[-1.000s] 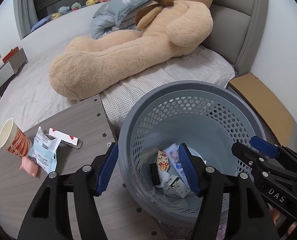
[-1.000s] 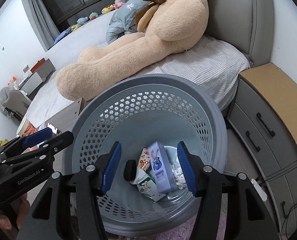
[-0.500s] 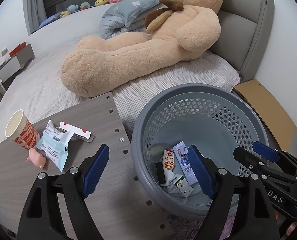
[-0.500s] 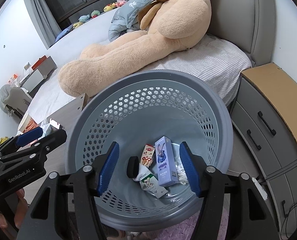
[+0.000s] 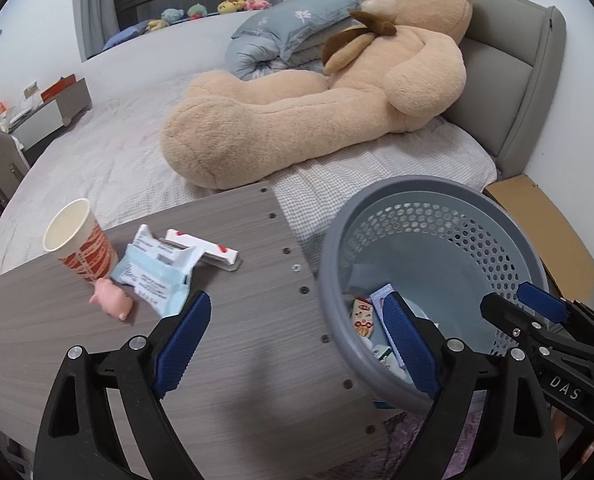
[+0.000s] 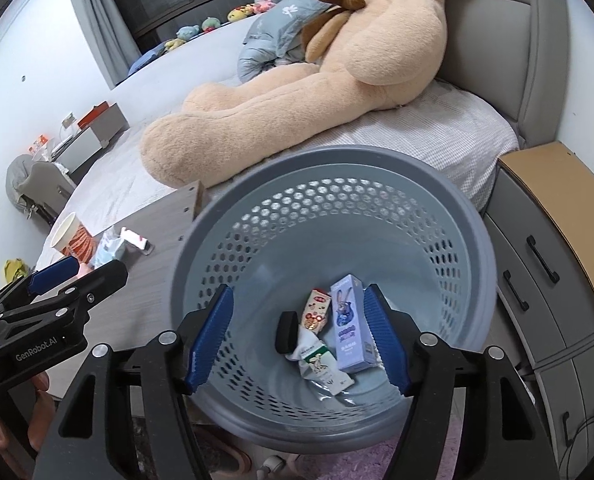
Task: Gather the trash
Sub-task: 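Move both open tools back from the basket to the table, then close the right tool on the blue-white wrapper packet, then close the left tool on the pink pig toy while the right tool holds the packet, then carry the packet and pig toy over the grey basket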
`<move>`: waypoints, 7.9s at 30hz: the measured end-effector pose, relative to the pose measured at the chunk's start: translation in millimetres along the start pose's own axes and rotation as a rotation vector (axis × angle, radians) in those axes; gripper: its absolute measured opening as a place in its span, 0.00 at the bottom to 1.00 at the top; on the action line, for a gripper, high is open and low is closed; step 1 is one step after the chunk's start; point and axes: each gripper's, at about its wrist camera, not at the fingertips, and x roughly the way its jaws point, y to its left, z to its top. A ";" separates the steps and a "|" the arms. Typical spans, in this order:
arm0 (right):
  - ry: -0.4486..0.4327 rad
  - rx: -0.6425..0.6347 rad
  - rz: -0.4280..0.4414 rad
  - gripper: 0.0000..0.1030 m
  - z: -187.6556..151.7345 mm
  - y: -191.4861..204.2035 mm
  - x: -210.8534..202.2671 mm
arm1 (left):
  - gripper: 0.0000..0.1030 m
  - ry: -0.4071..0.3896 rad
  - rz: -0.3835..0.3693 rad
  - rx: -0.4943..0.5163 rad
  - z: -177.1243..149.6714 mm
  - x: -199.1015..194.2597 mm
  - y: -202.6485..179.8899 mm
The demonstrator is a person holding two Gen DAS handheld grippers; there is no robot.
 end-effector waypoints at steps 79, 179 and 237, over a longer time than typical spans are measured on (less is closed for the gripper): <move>0.277 -0.593 0.285 0.65 31.3 272.8 155.4 | 0.85 0.044 0.275 -0.442 -66.7 -10.9 231.4; 0.141 -0.182 0.288 0.30 -10.4 139.9 43.2 | 0.40 0.037 0.164 -0.440 -41.0 38.1 198.0; 0.000 0.071 0.051 0.30 2.3 -39.3 -18.0 | 0.40 0.007 -0.127 0.086 13.9 20.6 -51.3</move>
